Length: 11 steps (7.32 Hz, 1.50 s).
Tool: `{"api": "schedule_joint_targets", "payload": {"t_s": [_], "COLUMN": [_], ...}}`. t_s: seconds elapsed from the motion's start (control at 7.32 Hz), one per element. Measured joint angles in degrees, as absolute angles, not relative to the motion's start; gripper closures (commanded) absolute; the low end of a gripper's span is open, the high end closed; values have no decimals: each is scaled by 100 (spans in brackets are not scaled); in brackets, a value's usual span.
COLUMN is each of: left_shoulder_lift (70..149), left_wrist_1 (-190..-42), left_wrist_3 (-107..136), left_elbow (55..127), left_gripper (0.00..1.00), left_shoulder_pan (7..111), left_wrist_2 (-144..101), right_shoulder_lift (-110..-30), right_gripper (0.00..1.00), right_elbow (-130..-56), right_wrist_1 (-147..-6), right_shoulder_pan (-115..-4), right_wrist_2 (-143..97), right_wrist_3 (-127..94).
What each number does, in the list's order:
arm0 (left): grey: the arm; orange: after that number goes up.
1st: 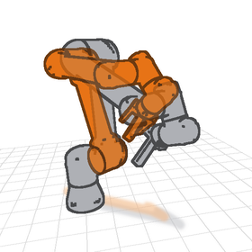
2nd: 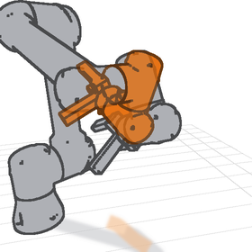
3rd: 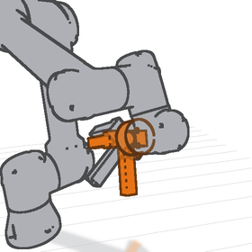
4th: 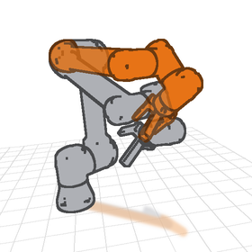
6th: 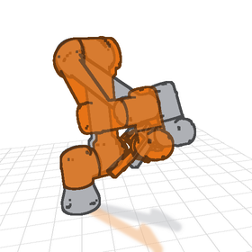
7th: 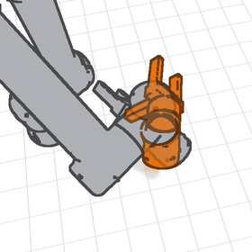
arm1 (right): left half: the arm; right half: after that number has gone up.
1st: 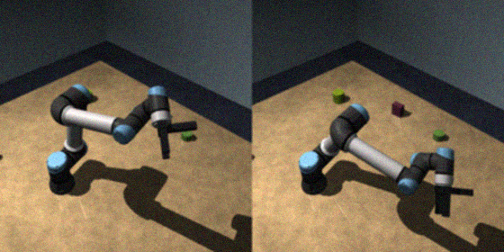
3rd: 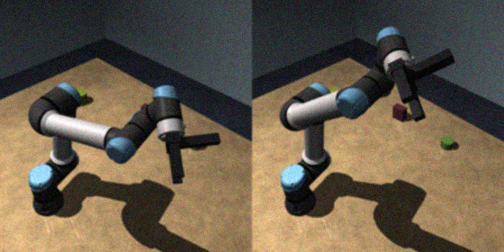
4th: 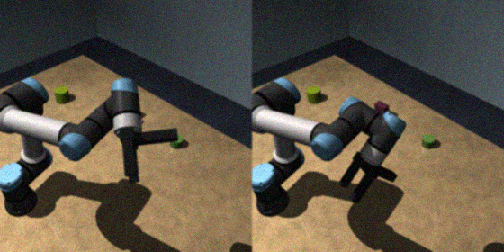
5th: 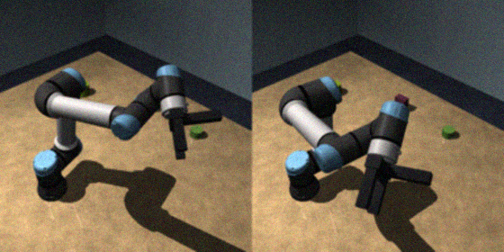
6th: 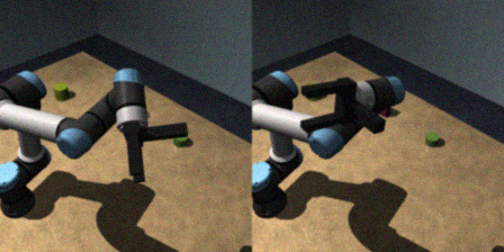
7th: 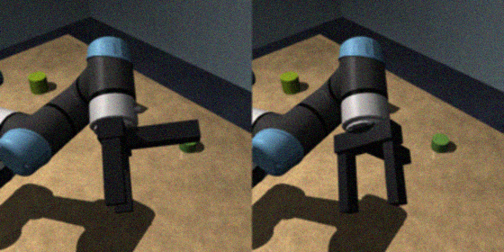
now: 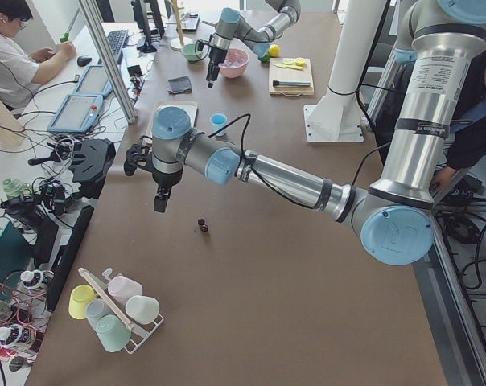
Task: Put ice and cherries in cup
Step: 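Return the right gripper to the pink ice bowl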
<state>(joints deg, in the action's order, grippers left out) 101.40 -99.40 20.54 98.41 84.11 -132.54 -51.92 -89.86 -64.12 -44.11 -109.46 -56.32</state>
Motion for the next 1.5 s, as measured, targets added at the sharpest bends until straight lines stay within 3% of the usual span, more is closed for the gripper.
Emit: {"api": "schedule_joint_targets", "payload": {"t_s": [0.41, 0.82, 1.5], "left_shoulder_lift": [10168, 10207, 10214], "left_wrist_1": [-9940, -9937, -9940], "left_wrist_3": [2191, 2217, 2171], "left_elbow": [9890, 9865, 9869], "left_gripper": [2, 2, 2], "left_shoulder_pan": [8402, 8366, 8341], "left_wrist_2": [-13246, -13245, -13245], "right_shoulder_lift": [-5833, -7118, -7930], "right_gripper": [0, 0, 0], "right_elbow": [-9504, -10491, -10660], "right_wrist_1": [-7196, -7793, -7866], "right_shoulder_pan": [-5404, -5699, -5401], "right_wrist_2": [-11692, -11621, -11198], "right_wrist_3": [-5037, -5058, -6277]}}
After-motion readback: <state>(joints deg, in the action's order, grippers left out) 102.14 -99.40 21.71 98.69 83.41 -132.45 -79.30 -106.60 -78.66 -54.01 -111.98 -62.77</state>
